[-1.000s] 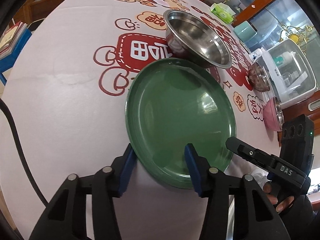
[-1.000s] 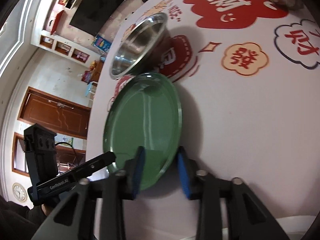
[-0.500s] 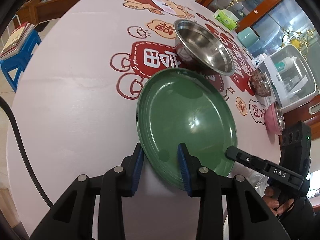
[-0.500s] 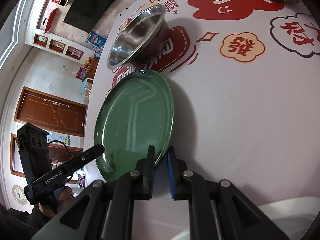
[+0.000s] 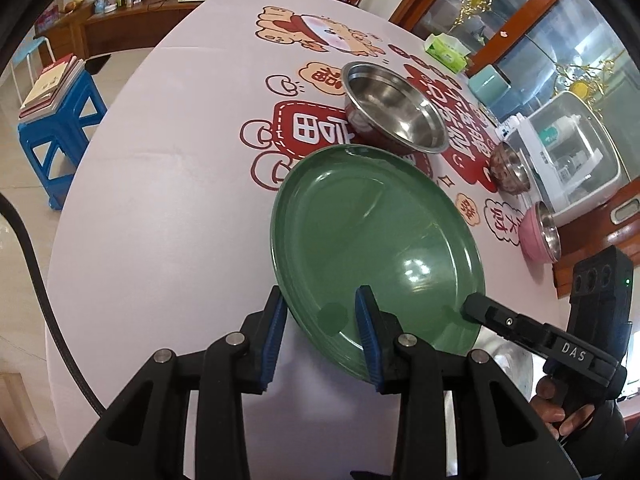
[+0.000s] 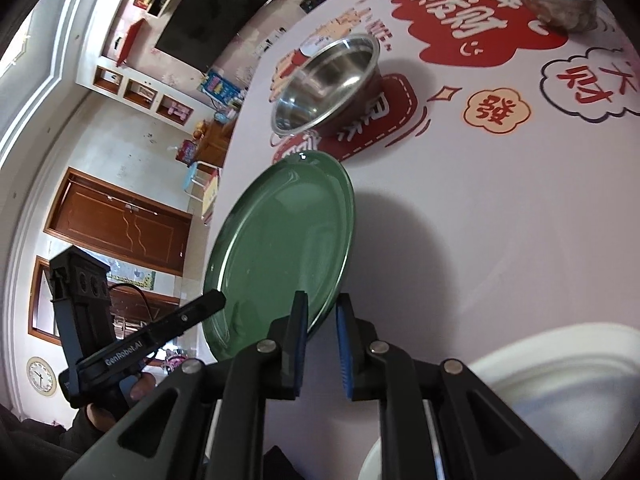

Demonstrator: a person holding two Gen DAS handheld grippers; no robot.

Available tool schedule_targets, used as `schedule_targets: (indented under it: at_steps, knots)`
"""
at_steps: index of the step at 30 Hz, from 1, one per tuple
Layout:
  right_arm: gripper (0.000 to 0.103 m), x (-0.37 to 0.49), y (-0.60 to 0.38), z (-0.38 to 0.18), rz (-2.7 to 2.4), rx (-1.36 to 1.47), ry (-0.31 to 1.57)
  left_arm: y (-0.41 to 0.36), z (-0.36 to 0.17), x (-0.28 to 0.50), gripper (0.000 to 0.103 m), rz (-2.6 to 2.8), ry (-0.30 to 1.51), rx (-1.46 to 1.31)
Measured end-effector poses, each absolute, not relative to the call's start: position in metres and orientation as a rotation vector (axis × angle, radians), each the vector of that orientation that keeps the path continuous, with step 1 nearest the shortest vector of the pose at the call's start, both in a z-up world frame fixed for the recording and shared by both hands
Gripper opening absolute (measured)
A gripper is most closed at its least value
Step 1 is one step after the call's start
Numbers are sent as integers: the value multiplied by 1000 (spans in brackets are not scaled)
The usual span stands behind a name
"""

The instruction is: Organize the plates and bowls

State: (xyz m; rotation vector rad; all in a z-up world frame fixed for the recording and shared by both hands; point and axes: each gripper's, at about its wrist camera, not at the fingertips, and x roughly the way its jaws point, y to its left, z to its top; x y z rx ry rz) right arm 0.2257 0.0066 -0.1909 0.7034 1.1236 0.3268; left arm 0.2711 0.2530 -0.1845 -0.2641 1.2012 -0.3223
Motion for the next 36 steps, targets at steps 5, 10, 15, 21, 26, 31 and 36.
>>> schedule_targets:
  at_steps: [5,10,15,21,26,31,36]
  knots:
    - [13,207,-1,-176,328,705,1067,247,-171,245,33,-349,1174,-225]
    - [13,183,-8,-164,326,714,1019,239,-153,219,33,-385,1137,-187]
    - [14,155,-18,-151,324,713,978,228,-134,196,33,-420,1105,-137]
    - [14,118,-32,-142,307,708,943,208,-114,165,33,-475,1069,-72]
    - [15,93,-45,-142,279,690,944,188,-111,149,33,-515,1073,-45]
    - [17,72,-61,-141,250,671,954,165,-111,137,33,-543,1082,-29]
    - [18,53,-81,-137,219,649,965,138,-115,127,33,-564,1109,-19]
